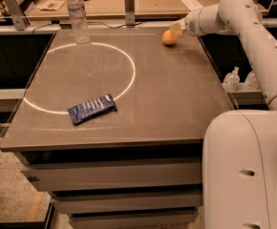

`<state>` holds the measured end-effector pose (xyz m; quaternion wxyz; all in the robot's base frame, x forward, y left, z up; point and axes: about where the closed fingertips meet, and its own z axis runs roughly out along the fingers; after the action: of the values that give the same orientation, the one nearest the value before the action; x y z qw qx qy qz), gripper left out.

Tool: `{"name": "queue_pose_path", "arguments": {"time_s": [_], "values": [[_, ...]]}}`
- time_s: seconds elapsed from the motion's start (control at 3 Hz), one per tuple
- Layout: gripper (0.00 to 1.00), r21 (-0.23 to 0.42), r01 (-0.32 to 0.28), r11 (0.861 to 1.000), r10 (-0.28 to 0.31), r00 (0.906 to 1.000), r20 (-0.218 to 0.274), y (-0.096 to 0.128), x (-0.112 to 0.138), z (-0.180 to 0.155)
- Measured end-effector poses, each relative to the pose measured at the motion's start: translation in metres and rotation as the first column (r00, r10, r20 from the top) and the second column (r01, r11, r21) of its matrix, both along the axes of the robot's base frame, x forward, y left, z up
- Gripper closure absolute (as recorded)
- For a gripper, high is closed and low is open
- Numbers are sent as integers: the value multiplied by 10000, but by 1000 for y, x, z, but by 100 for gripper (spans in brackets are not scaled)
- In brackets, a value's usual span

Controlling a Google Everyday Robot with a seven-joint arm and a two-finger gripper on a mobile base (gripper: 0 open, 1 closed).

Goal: Move orange near rxbar blueberry

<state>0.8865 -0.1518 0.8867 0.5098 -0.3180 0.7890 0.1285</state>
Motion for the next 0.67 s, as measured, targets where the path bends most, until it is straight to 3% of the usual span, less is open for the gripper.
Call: {"name": "queue_pose_path", "arguments": {"time_s": [0.33, 0.67], "values": [[84, 46, -163, 9999, 164, 9996, -216, 1, -7, -3], [62, 47, -165, 9999, 166, 9996, -221, 1, -7, -2]]}}
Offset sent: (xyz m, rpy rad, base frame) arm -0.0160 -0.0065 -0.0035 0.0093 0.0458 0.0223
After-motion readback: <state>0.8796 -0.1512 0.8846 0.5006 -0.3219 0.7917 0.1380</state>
